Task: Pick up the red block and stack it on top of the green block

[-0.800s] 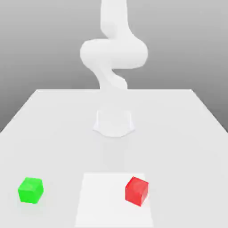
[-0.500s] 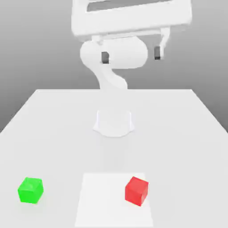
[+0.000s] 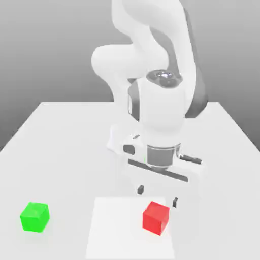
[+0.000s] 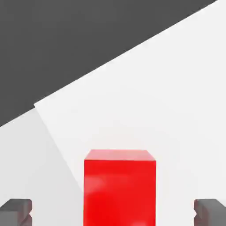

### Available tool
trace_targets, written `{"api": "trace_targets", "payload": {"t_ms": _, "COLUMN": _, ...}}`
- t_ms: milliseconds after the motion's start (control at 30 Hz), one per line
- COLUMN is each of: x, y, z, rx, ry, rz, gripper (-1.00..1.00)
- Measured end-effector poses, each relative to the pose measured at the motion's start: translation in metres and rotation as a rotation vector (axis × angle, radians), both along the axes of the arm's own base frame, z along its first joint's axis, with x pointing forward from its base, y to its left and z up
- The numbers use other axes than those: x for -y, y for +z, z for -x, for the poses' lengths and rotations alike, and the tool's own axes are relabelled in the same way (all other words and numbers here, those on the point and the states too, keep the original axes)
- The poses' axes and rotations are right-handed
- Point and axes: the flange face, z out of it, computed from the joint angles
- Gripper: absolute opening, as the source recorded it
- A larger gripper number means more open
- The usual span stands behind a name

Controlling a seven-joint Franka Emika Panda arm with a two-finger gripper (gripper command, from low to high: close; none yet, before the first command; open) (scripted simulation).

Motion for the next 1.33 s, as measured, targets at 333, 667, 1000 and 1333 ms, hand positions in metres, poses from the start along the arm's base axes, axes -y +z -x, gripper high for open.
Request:
{"api": "trace_targets", "payload": {"t_ms": 333, "x": 0.000, "y": -0.032, "z": 0.002, "rx": -0.001, "ry": -0.002, "rz": 0.000, "gripper": -1.00}}
{"api": "trace_targets", "payload": {"t_ms": 667, "x": 0.080, "y": 0.037, "z": -0.014, "rx": -0.001, "ry": -0.107, "rz": 0.001, "gripper": -1.00}}
{"api": "trace_targets", "payload": {"t_ms": 1000, "x": 0.288, "y": 0.062, "z": 0.012, "rx": -0.001, "ry": -0.332, "rz": -0.001, "gripper": -1.00}}
{"api": "trace_targets", "payload": {"t_ms": 1333, "x": 0.311, "y": 0.004, "z": 0.019, "rx": -0.002, "ry": -0.341, "rz": 0.000, "gripper": 1.00}}
